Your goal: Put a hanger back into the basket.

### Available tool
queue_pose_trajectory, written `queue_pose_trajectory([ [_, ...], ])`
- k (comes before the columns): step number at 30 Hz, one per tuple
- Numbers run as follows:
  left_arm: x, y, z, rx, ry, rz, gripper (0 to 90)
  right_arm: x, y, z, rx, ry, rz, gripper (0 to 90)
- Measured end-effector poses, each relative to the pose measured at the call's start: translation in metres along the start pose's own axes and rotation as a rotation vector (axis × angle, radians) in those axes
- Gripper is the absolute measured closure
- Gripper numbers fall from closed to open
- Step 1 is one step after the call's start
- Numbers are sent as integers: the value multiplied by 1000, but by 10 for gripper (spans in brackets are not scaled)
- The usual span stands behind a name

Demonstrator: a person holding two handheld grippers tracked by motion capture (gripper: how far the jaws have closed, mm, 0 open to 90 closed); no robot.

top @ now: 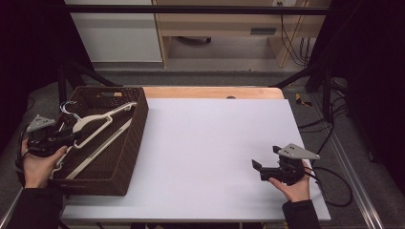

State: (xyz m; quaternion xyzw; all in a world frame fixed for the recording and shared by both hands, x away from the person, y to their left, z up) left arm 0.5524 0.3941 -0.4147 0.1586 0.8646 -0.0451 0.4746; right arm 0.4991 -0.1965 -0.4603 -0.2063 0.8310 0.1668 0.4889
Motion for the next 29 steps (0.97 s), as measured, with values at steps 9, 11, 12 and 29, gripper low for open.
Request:
queue_pose_trajectory([
  [9, -16, -66, -20, 128, -141, 32, 397, -1, -2, -3, -2, -13, 8, 70],
  [11, -20, -82, -23, 162, -175, 23, 351, -1, -2, -4, -6, -15, 7, 70],
  [12, -21, -90, -24, 178, -186, 19, 319, -2, -3, -4, -6, -23, 11, 70],
  [29, -11, -165, -14, 354, -184, 91, 67, -5, -3, -14, -48, -71, 16, 56],
])
Point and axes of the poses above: each handheld gripper's, and its own axes: z roughly forward along the jaws, x roughly out of its underside, y roughly to its left, the point moved 10 cm from there along z, roughly forward along the jaws, and after that the axes turned 3 degrees about z, right-handed, at the moved point
